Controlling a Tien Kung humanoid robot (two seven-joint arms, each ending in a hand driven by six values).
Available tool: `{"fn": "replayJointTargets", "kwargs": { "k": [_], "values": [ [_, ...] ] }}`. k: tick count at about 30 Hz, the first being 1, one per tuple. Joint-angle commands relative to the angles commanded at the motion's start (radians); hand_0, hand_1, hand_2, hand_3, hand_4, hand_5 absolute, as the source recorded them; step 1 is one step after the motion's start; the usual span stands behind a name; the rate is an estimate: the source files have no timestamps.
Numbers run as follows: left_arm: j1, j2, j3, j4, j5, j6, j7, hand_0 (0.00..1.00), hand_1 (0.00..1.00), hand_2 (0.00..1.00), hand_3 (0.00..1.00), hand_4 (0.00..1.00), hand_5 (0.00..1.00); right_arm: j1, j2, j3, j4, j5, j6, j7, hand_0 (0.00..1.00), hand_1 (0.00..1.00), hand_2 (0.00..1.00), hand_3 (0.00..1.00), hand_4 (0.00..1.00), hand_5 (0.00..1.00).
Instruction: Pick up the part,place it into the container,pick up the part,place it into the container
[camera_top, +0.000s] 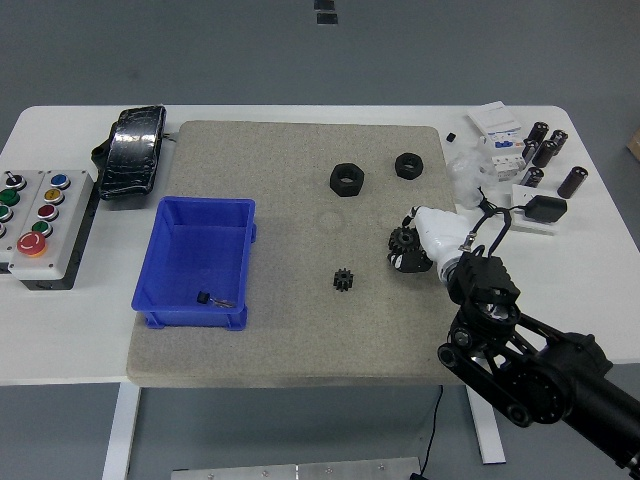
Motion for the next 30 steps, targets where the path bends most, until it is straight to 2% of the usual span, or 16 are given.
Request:
{"fn": "replayJointTargets", "kwargs": {
  "k": [3, 4, 8, 9, 11, 19, 23, 30],
  "values": [
    [-0.001, 0.0, 0.001, 0.0, -0.001, 0.0, -0.001, 0.615, 0.516, 0.535, 0.629, 0.624, 0.366, 0.0, -0.001, -0.002, -0.003, 0.002, -0.008, 0.005, 0.248, 0.499, 0.52, 0.617, 0.397, 0.17],
    [-0.001, 0.0, 0.002, 0.0, -0.002, 0.0, -0.002, 0.615, 0.516, 0.536, 0.63, 0.623, 0.364, 0.001, -0.001, -0.004, -0.005, 0.004, -0.011, 0.007, 0.239, 0.483, 0.496, 0.587, 0.393, 0.117],
    [-0.002, 0.001, 0.004, 0.0, -0.003, 0.0, -0.003, 0.615, 0.516, 0.536, 0.63, 0.623, 0.364, 0.001, -0.004, -0.012, -0.011, 0.009, -0.021, 0.014, 0.239, 0.483, 0.496, 0.587, 0.393, 0.117],
    [-0.002, 0.001, 0.004, 0.0, -0.003, 0.0, -0.003, 0.615, 0.516, 0.536, 0.63, 0.623, 0.364, 0.001, -0.004, -0.014, -0.011, 0.009, -0.023, 0.015, 0.237, 0.483, 0.492, 0.584, 0.403, 0.066],
    [-0.002, 0.002, 0.004, 0.0, -0.004, 0.0, -0.003, 0.615, 0.516, 0.536, 0.63, 0.623, 0.364, 0.001, -0.006, -0.018, -0.007, 0.006, -0.028, 0.017, 0.237, 0.483, 0.492, 0.584, 0.403, 0.066],
    [-0.001, 0.004, 0.003, 0.0, -0.001, 0.0, -0.001, 0.616, 0.516, 0.536, 0.63, 0.622, 0.363, 0.05, -0.02, -0.057, 0.097, -0.001, -0.072, 0.033, 0.233, 0.485, 0.492, 0.584, 0.408, 0.044],
    [-0.002, 0.006, -0.001, 0.0, 0.004, 0.0, 0.002, 0.616, 0.516, 0.536, 0.631, 0.623, 0.364, 0.127, 0.008, -0.14, 0.154, 0.064, -0.118, 0.08, 0.238, 0.487, 0.497, 0.591, 0.431, 0.035],
    [-0.008, 0.007, 0.0, 0.0, 0.007, -0.001, 0.004, 0.616, 0.516, 0.537, 0.631, 0.625, 0.367, 0.226, 0.082, -0.29, 0.147, 0.247, -0.22, 0.23, 0.248, 0.49, 0.511, 0.595, 0.446, 0.023]
  ]
}}
